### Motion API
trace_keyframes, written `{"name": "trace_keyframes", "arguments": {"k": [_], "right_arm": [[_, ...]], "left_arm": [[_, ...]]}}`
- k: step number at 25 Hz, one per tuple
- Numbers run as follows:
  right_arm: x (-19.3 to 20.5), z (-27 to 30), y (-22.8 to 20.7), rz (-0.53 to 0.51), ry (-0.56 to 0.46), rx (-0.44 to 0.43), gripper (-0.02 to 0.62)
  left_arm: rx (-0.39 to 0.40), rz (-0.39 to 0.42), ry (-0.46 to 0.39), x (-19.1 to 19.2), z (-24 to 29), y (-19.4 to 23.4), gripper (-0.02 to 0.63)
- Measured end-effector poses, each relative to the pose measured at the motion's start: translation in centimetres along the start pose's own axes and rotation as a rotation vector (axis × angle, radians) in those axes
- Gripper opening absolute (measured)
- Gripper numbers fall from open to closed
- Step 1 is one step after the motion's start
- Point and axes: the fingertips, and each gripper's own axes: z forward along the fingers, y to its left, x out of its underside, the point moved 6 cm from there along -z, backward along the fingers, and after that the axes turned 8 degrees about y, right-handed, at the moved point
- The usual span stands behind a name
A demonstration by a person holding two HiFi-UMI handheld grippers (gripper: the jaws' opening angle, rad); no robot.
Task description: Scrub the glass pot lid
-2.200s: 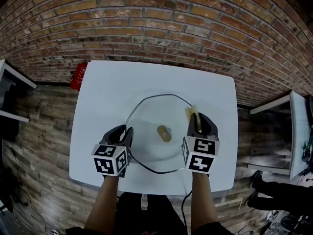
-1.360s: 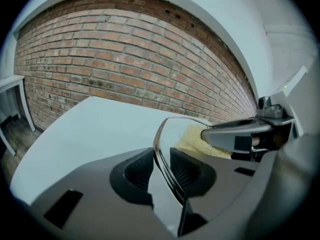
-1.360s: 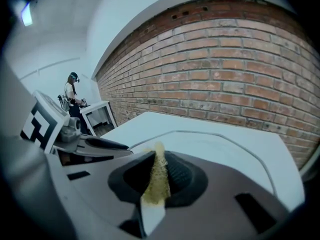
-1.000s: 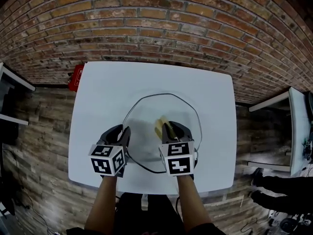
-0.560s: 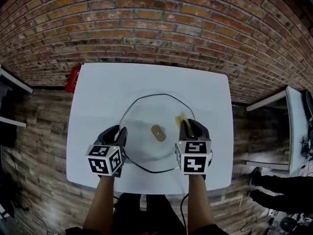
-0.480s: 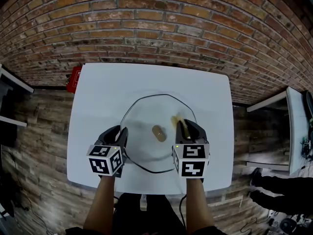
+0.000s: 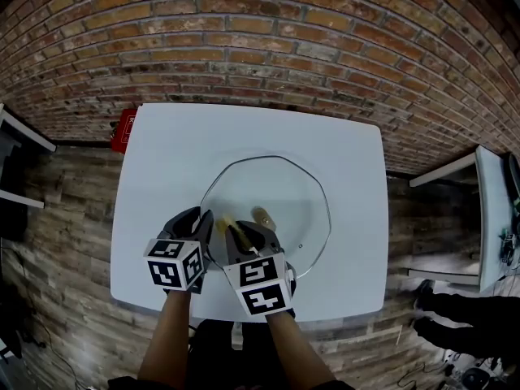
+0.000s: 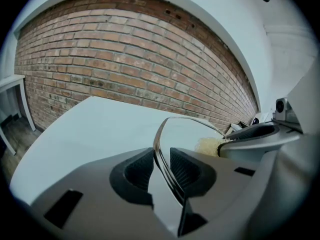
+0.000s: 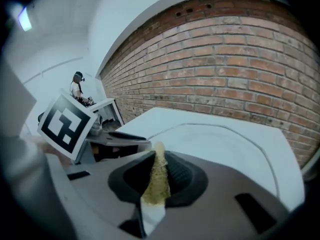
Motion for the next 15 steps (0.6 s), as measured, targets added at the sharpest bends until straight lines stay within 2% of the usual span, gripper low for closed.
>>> {"name": "trace_keyframes", "arguments": {"k": [5, 9, 15], "right_arm": [[0.6, 0.5, -1.4, -0.021, 0.036, 0.036, 0.058], [1.4, -0.3, -3.6, 0.001, 0.064, 0.088, 0.058], [3.1, -2.6, -8.3, 0.039, 0.108, 0.229, 0.058]], "left_arm": [[0.000, -0.001, 0.001, -0.1, 0.0, 0.1, 0.107], [-0.001, 0.001, 0.002, -0.1, 0.0, 0.1, 0.107], [-0.005, 0.001, 0.000, -0.1, 0.1, 0.1, 0.107]]}}
